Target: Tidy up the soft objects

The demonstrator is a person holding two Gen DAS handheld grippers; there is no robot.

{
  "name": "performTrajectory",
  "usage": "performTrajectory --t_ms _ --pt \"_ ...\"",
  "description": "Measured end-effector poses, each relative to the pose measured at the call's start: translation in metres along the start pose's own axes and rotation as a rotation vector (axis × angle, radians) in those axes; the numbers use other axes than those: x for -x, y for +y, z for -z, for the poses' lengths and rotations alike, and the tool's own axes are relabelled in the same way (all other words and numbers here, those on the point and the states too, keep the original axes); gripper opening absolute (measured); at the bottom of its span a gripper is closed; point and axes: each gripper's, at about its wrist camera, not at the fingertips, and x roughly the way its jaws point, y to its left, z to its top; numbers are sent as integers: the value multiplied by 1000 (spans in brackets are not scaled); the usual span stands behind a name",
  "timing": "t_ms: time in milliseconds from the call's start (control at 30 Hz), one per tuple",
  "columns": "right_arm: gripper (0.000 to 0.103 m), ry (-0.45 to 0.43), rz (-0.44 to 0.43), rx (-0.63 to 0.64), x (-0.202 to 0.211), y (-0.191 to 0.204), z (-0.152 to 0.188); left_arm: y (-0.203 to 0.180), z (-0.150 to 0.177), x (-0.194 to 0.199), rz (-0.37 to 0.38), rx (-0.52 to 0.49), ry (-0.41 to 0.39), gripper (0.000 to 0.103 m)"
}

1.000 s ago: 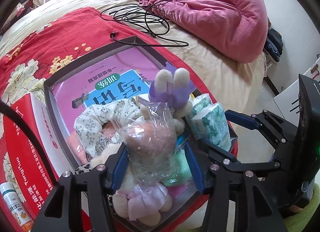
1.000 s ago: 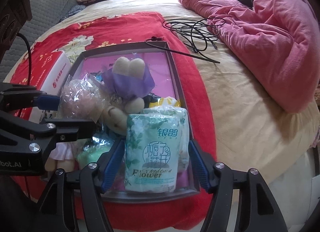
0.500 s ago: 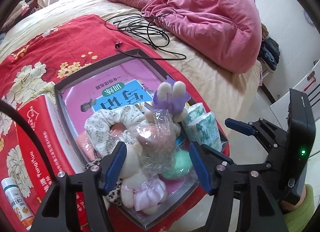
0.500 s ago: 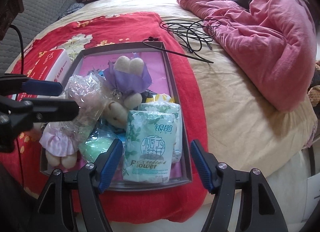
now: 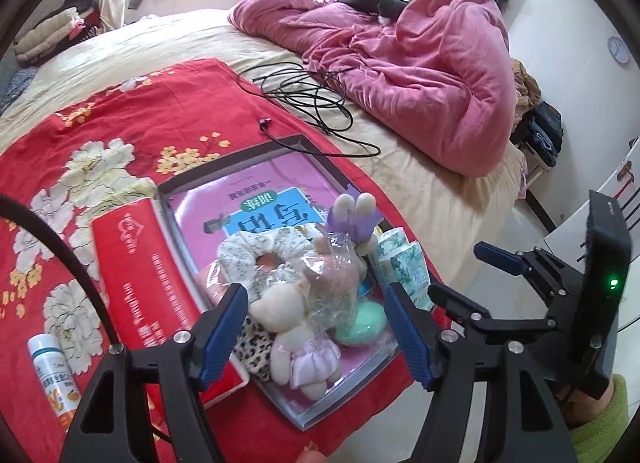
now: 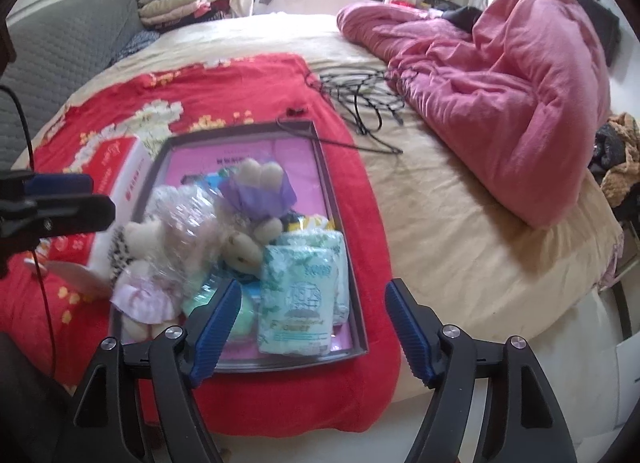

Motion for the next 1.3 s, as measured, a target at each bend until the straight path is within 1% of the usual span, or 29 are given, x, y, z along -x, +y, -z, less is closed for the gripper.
performTrajectory --t_ms 100,300,467,633,733,833,1000,1033,1133,1300 --pt "76 -15 -22 -6 12 7 -2 4 6 13 -20 5 -9 71" --pt "78 -51 -5 -15 36 25 0 17 22 44 -83 5 -47 73" --pt "78 -82 -14 -81 57 40 2 31 37 64 -116 31 -63 73" --pt "79 -101 12 -83 73 67 10 44 60 79 -146 51 -67 74" --pt "79 -96 -5 -125 77 78 18 48 72 86 -159 58 -69 74" --pt "79 -99 -3 -153 83 90 25 53 83 92 -174 70 -72 74" --pt "79 -125 25 -168 93 107 36 58 100 100 -197 82 -77 74" --pt "79 -141 40 -176 95 111 39 59 103 101 -201 83 -76 74" --pt "79 -144 55 -212 95 113 45 61 109 104 -214 86 -74 74" --pt "79 -153 81 -230 97 118 52 59 119 109 -243 78 -85 74"
